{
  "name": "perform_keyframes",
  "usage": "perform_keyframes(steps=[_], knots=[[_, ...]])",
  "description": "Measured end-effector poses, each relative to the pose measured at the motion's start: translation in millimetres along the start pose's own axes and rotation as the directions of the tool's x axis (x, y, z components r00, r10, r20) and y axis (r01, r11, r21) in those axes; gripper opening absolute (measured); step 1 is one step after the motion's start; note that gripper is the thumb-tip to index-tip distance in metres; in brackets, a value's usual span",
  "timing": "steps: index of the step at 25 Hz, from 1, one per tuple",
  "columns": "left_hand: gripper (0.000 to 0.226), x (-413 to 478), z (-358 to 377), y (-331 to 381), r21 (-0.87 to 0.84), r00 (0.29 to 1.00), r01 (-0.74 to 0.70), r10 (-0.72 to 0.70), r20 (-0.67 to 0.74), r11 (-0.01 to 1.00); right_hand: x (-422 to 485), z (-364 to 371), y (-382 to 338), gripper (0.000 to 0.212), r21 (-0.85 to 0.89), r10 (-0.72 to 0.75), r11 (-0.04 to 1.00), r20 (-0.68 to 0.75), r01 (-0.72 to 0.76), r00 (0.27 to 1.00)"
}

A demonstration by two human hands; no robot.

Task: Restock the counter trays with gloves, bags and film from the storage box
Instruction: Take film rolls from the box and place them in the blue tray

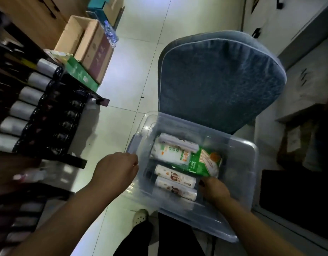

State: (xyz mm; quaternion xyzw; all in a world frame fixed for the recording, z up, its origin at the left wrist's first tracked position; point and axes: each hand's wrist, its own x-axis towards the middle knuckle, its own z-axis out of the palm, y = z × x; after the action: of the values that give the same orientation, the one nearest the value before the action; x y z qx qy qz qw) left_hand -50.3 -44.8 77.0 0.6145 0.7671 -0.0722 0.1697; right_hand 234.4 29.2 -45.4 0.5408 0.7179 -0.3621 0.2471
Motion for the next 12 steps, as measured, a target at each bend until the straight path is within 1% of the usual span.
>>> perform_keyframes(steps=[3,5,8,10,12], knots=[[0.019,25.2,22.6,3.3,-0.027,0.997,0.054,-0.053,0.048,0.998,41.3,19.9,7.7,0.023,0.028,-0.003,1.0,0.105,0.0,0.994],[0.018,34.2,36.5,4.5,-0.05,0.996,0.07,-0.067,0.063,0.996,62.7,31.6,10.0,0.024,0.011,0.002,1.0,0.107,-0.003,0.994],[0.014,40.2,56.6,3.7,-0.078,0.995,0.07,-0.065,0.074,0.994,89.2,50.4,8.8,0.033,-0.096,-0.054,0.994,0.039,0.057,0.998],[0.011,45.1,69.4,2.1,-0.094,0.996,0.061,-0.054,0.075,0.994,103.4,63.1,7.2,0.04,-0.176,-0.106,0.978,0.063,0.115,0.992],[0.011,49.5,81.4,0.3,-0.097,0.995,0.065,-0.057,0.084,0.993,114.0,76.2,6.0,0.047,-0.203,-0.11,0.97,0.122,0.133,0.986]])
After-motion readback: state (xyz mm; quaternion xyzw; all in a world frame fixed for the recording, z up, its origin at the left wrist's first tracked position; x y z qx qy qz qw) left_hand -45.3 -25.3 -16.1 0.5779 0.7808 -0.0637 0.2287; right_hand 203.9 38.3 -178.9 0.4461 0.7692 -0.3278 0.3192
